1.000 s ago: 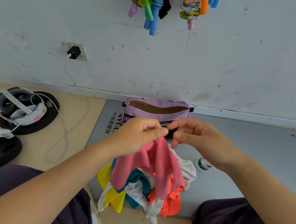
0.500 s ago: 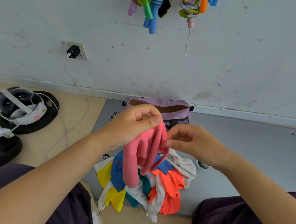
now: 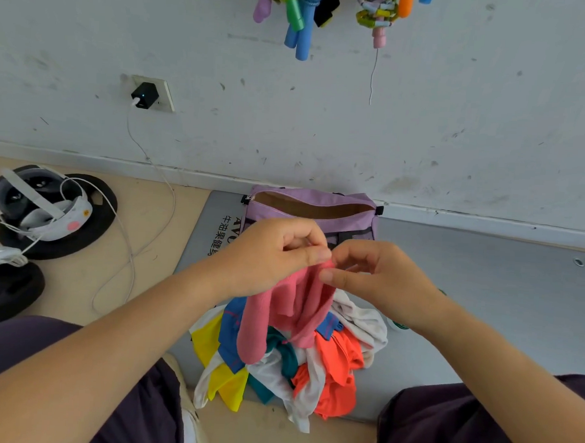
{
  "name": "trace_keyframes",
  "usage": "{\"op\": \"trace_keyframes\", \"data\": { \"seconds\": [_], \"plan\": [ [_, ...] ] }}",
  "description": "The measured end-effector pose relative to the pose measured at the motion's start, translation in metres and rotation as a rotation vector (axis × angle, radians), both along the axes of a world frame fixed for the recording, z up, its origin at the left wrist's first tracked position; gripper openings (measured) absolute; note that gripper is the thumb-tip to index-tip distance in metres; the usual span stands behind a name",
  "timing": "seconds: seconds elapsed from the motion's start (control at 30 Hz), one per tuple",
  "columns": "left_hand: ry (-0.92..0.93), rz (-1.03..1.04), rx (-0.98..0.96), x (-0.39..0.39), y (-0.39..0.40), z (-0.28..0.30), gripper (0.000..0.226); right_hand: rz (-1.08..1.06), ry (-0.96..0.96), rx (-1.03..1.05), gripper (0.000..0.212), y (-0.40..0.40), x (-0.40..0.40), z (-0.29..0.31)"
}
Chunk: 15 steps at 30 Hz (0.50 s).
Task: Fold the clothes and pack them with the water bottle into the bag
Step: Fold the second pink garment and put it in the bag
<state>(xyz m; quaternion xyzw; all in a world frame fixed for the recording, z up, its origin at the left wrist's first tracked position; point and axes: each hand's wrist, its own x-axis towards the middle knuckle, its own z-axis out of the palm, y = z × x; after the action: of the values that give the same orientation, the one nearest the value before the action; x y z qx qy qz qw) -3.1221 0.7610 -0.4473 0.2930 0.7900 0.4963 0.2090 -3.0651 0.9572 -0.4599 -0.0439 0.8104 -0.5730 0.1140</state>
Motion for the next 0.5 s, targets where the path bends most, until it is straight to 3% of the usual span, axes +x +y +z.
{"op": "trace_keyframes", "data": {
  "seconds": [0.2,0.33,0.43,0.5],
  "plan": [
    [0.043,0.305,0.16,-0.013,-0.004,0.002,0.015,-0.005,-0.042,0.039,0.005,0.009,-0.004,0.001],
    [0.094,0.492,0.142,-0.016,-0.003,-0.004,0.017,-0.085,-0.042,0.089,0.005,0.015,-0.006,-0.001],
    [0.031,0.326,0.011,-0.012,-0.001,-0.007,0.007,-0.008,-0.114,-0.133,0.006,0.017,-0.004,0.0],
    [-0.078,0.129,-0.035,-0.007,0.0,-0.009,0.018,0.042,-0.148,-0.26,0.013,0.016,-0.003,0.001]
  ]
}}
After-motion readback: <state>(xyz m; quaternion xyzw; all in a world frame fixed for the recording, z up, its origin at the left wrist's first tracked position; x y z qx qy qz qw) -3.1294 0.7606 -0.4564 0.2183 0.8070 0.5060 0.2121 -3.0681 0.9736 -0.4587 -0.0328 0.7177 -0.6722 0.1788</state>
